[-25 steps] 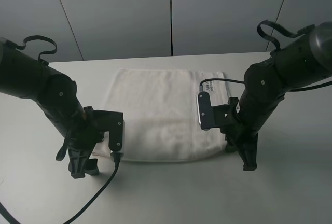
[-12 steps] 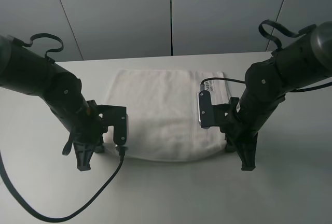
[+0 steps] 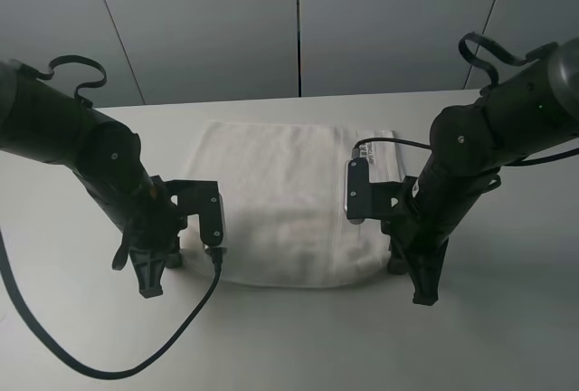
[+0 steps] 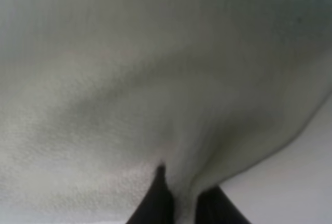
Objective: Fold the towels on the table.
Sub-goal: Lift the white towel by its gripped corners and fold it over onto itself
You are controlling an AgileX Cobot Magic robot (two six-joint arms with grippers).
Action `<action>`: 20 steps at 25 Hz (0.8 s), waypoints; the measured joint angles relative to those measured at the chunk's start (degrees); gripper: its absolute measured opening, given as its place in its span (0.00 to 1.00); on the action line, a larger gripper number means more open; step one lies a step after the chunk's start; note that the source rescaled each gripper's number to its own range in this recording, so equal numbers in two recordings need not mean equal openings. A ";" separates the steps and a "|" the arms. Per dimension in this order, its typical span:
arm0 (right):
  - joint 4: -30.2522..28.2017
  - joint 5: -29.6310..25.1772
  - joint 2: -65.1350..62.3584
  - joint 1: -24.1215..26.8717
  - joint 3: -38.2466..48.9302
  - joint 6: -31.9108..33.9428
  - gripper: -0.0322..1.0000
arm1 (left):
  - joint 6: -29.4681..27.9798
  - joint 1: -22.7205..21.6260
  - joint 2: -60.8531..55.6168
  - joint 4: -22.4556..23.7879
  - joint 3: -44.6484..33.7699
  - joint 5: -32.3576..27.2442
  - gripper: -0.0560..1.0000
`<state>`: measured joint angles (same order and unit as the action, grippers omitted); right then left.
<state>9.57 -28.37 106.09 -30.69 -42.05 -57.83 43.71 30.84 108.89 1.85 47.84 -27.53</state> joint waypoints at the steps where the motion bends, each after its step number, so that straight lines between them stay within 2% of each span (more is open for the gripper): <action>1: 0.76 -1.64 -0.72 0.00 0.36 0.00 0.03 | 0.00 0.04 -0.30 -0.52 -0.11 -1.01 0.06; 9: 3.28 -15.46 -7.86 -0.10 1.13 0.00 0.03 | -1.98 3.47 -6.14 -1.85 -0.58 -9.99 0.05; 13: 5.01 -17.81 -12.26 -0.10 1.22 0.21 0.03 | -5.24 5.28 -9.52 -1.85 -0.71 -11.22 0.05; 20: 6.43 -19.40 -19.60 -0.10 1.22 8.19 0.03 | -18.33 5.50 -17.15 -0.71 -0.71 -11.47 0.05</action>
<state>15.99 -47.76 86.49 -30.79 -40.83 -49.64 25.38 36.35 91.74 1.14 47.13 -39.00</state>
